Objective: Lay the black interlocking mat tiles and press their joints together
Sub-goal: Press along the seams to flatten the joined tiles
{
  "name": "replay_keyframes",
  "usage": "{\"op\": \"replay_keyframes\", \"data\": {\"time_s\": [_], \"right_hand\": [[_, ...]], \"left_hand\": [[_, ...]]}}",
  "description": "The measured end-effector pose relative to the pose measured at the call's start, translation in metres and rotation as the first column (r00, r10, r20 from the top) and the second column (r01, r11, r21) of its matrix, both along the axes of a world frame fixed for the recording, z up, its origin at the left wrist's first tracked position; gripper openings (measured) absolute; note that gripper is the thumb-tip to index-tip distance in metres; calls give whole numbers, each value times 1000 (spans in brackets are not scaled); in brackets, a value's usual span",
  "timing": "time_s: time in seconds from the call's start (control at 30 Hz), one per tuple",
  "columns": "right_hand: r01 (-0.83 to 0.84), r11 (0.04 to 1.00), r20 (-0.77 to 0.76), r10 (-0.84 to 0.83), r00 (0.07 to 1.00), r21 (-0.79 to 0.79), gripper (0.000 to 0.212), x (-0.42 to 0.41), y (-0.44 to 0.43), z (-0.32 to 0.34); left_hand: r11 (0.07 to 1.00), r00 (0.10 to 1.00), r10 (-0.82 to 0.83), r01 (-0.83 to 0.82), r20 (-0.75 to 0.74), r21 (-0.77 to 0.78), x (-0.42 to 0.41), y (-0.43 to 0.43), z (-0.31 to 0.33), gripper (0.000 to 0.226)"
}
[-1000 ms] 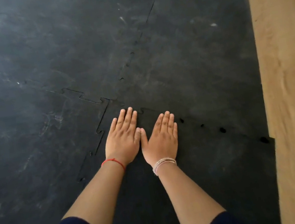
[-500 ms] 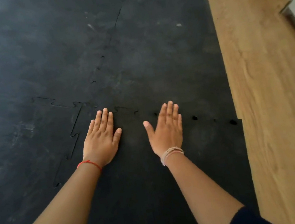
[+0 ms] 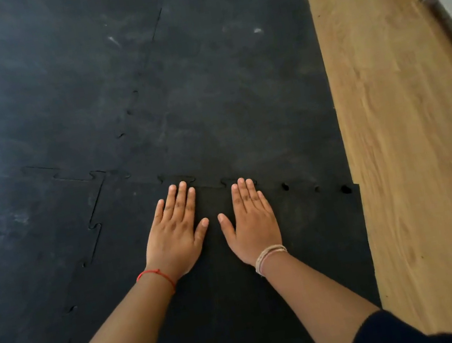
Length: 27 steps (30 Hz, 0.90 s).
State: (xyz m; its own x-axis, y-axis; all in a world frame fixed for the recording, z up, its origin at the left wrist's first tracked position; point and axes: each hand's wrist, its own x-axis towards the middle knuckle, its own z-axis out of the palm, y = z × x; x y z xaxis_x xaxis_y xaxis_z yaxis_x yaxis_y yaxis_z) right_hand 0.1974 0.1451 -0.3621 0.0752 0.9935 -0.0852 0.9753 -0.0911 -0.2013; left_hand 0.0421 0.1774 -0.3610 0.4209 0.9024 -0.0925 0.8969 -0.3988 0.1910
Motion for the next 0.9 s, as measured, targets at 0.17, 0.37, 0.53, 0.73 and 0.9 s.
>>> {"op": "replay_keyframes", "data": {"time_s": [0.17, 0.37, 0.53, 0.73, 0.9], "right_hand": [[11, 1000, -33, -11, 999, -20, 66, 3, -1, 2], [-108, 978, -101, 91, 991, -178, 80, 30, 0, 14], [79, 997, 140, -76, 987, -14, 86, 83, -55, 7], [76, 997, 94, -73, 993, -22, 86, 84, -49, 1], [81, 997, 65, -80, 995, -13, 89, 88, -40, 2]], "left_hand": [[1000, 1000, -6, 6, 12, 9, 0, 1, -2, 60], [994, 993, 97, -94, 65, -57, 21, -6, 4, 64], [985, 980, -171, 171, 106, 14, 78, -24, 4, 60], [975, 974, -223, 222, 41, 23, 84, -22, 0, 69], [974, 973, -224, 225, 58, -12, 87, -18, 3, 69]]}}
